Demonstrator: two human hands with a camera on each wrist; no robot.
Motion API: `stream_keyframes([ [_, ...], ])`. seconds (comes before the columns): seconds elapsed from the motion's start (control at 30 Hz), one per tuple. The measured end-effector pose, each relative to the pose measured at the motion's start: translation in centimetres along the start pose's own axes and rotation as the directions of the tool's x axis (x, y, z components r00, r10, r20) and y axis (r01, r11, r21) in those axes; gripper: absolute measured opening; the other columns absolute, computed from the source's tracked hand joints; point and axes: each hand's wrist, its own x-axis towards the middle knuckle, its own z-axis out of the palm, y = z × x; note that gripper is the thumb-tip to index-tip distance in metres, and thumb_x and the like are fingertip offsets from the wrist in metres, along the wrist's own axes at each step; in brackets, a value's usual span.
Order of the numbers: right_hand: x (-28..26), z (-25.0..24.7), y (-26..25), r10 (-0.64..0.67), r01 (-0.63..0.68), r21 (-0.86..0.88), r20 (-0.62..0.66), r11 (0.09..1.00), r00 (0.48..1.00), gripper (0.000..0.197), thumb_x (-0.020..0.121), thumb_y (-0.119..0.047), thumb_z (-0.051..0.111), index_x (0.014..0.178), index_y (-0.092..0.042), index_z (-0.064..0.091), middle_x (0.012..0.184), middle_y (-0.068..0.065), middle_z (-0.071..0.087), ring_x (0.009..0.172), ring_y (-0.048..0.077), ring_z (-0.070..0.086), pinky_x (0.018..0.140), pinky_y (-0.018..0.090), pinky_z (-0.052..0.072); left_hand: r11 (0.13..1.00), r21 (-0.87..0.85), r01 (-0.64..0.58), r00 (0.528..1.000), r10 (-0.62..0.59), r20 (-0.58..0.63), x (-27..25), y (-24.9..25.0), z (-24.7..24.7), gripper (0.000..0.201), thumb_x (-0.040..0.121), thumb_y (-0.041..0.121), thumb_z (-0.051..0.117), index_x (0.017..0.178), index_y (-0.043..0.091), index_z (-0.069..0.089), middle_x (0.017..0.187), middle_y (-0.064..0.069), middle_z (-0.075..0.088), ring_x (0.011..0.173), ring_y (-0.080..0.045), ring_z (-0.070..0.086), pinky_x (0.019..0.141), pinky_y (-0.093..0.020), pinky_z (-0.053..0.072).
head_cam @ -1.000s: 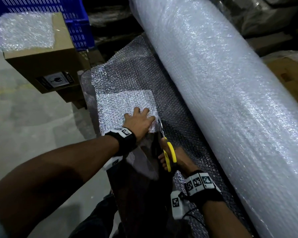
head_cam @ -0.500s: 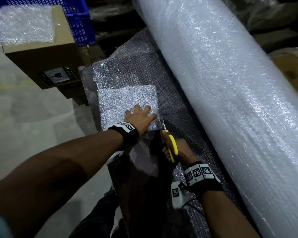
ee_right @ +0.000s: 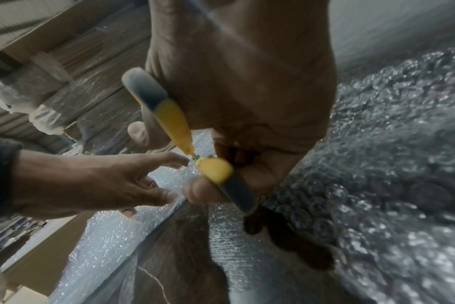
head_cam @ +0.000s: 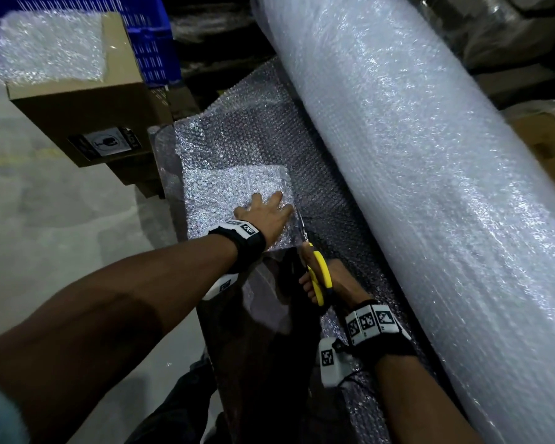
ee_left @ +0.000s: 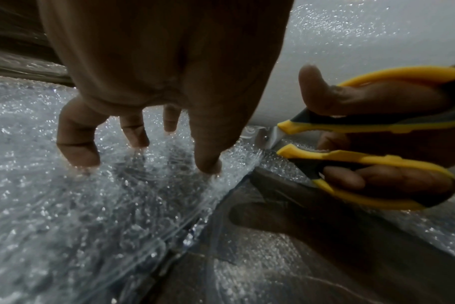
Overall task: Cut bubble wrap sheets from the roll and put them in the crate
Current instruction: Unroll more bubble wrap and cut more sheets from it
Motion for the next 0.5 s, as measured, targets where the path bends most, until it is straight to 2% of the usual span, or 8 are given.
stream_keyframes([
  [0.17,-0.4,-0.1,-0.5,-0.046,0.046,-0.011,-0.05,0.999,0.998,0.073,0.085,-0.068,0.06,0.057,-0.001,0.062,0.046,0.009,0.054,0.036,0.018,0.05,0.04,0.019,0.043,1.0,0.008,0.014,0.999,-0.014,0.03,0.1,0.2,-0.4,0.065,0.092,0.006,0.06,0.145,0.033,0.033,0.159,-0.005,0.013,0.131,-0.042,0.027,0.092,-0.063,0.043],
  [0.33,-0.1,-0.3,-1.1,-0.018,0.019,-0.047,0.003,0.999,1.0,0.084,0.08,-0.079,0.051,0.064,0.003,0.066,0.05,0.012,0.057,0.041,0.023,0.055,0.045,0.024,0.048,1.0,-0.004,0.025,0.999,-0.025,0.037,0.3,0.3,-0.3,0.065,0.093,0.007,0.06,0.146,0.03,0.031,0.16,-0.003,0.01,0.132,-0.043,0.026,0.092,-0.064,0.043],
  [0.5,0.1,-0.2,-1.7,-0.083,0.082,-0.034,-0.042,0.996,0.996,0.078,0.077,-0.079,0.057,0.065,-0.002,0.064,0.055,0.012,0.058,0.044,0.022,0.054,0.046,0.025,0.046,0.999,-0.014,0.036,0.998,-0.035,0.058,0.4,0.3,-0.3,0.068,0.091,0.008,0.062,0.147,0.028,0.029,0.161,-0.003,0.008,0.135,-0.043,0.023,0.093,-0.064,0.041],
])
